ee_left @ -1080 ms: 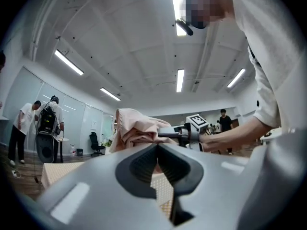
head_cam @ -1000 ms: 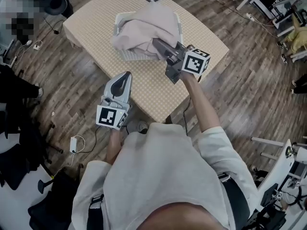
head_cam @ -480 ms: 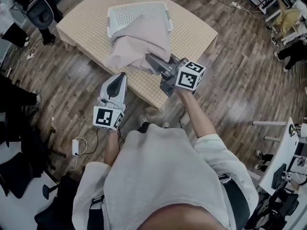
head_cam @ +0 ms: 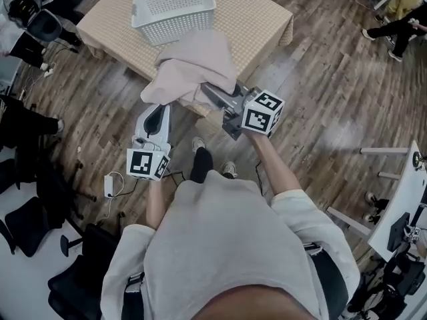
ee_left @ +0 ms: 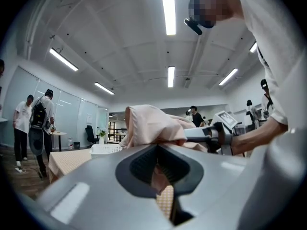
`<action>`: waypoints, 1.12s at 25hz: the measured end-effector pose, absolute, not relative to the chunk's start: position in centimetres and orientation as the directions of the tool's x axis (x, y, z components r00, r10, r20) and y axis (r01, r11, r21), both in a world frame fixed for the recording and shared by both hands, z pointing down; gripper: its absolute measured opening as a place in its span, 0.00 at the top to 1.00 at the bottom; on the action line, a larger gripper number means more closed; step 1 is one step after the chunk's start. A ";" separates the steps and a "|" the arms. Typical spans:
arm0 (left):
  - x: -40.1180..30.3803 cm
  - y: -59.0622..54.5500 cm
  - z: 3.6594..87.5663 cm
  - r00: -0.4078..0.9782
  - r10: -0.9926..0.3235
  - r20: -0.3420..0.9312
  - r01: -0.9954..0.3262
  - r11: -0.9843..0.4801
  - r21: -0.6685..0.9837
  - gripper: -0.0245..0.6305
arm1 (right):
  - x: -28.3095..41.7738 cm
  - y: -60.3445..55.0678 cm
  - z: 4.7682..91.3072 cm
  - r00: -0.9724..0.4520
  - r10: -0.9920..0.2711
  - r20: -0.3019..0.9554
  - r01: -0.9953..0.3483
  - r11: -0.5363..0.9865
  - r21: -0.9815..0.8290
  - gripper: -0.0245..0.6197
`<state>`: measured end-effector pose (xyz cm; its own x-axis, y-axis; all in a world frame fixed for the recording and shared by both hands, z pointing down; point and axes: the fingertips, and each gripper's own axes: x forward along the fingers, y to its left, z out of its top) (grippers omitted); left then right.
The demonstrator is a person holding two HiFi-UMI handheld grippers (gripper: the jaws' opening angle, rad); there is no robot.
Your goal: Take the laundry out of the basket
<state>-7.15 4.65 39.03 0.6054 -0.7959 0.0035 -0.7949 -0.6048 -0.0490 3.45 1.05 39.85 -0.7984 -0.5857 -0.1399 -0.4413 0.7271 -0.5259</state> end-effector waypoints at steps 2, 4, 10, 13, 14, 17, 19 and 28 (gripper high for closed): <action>-6.2 6.8 39.6 0.603 -0.798 0.018 -0.797 -0.603 -0.042 0.95 | 4.4 3.5 40.4 -0.797 -0.589 -0.135 -0.446 0.725 -0.525 0.80; -5.1 8.6 40.0 0.605 -0.795 0.031 -0.794 -0.606 -0.046 0.95 | 5.3 5.9 40.7 -0.797 -0.588 -0.138 -0.441 0.723 -0.532 0.80; -4.4 11.9 39.9 0.617 -0.786 0.047 -0.782 -0.618 -0.078 0.95 | 7.0 11.6 41.2 -0.771 -0.621 -0.141 -0.468 0.703 -0.536 0.80; -4.7 12.8 39.6 0.611 -0.791 0.029 -0.789 -0.611 -0.062 0.95 | 7.4 13.1 40.2 -0.748 -0.647 -0.151 -0.488 0.690 -0.534 0.80; -5.0 12.9 39.5 0.608 -0.794 0.020 -0.792 -0.608 -0.052 0.95 | 7.4 13.4 39.9 -0.740 -0.655 -0.154 -0.497 0.686 -0.531 0.80; -6.5 13.6 39.4 0.598 -0.802 0.002 -0.801 -0.598 -0.025 0.95 | 6.9 14.4 39.3 -0.727 -0.670 -0.151 -0.523 0.684 -0.509 0.80; -7.2 13.9 39.6 0.593 -0.805 0.002 -0.805 -0.593 -0.012 0.95 | 6.4 14.6 39.3 -0.726 -0.673 -0.143 -0.535 0.683 -0.497 0.80; -9.4 14.4 39.7 0.603 -0.798 0.000 -0.798 -0.603 -0.017 0.95 | 4.2 13.8 38.9 -0.715 -0.687 -0.128 -0.567 0.677 -0.470 0.80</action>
<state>-9.35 14.41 39.73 0.6030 -0.7977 -0.0003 -0.7976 -0.6029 -0.0172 4.24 13.82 38.87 -0.7152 -0.6872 -0.1275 -0.5667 0.6769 -0.4697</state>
